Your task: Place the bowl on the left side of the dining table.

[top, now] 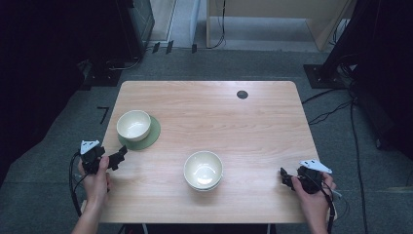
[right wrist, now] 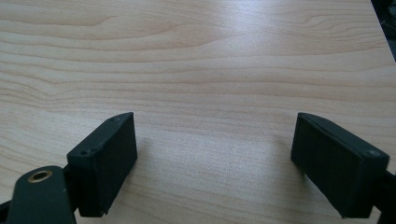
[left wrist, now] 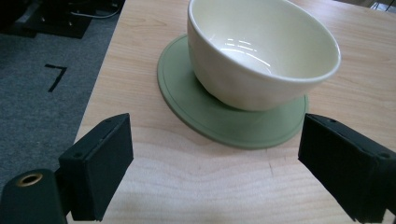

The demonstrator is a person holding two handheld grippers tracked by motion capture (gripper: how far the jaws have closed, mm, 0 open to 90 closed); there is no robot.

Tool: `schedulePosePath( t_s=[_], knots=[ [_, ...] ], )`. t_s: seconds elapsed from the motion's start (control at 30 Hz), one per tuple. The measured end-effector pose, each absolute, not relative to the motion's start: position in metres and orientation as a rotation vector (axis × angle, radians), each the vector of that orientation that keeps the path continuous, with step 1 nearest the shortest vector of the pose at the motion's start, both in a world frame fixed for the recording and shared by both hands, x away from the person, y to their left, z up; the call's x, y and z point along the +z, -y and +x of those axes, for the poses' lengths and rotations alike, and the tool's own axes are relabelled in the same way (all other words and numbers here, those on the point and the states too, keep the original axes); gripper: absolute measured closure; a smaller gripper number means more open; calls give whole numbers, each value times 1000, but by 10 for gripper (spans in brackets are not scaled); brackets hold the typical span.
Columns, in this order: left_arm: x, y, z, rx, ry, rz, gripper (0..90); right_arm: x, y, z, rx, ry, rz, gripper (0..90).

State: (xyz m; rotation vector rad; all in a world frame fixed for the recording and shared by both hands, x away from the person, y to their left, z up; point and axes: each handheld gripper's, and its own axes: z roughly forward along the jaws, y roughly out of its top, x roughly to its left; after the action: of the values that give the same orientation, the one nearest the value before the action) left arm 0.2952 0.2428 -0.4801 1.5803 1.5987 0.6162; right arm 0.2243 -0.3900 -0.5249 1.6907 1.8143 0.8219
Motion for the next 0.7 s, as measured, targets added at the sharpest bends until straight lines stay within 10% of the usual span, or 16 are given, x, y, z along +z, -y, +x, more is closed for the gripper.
schedulePosePath(
  t_s=[0.7],
  knots=[
    [-507,-248,260,587,-1598,1665,97,-525,390,224,822,-1814,1691,140]
  ],
)
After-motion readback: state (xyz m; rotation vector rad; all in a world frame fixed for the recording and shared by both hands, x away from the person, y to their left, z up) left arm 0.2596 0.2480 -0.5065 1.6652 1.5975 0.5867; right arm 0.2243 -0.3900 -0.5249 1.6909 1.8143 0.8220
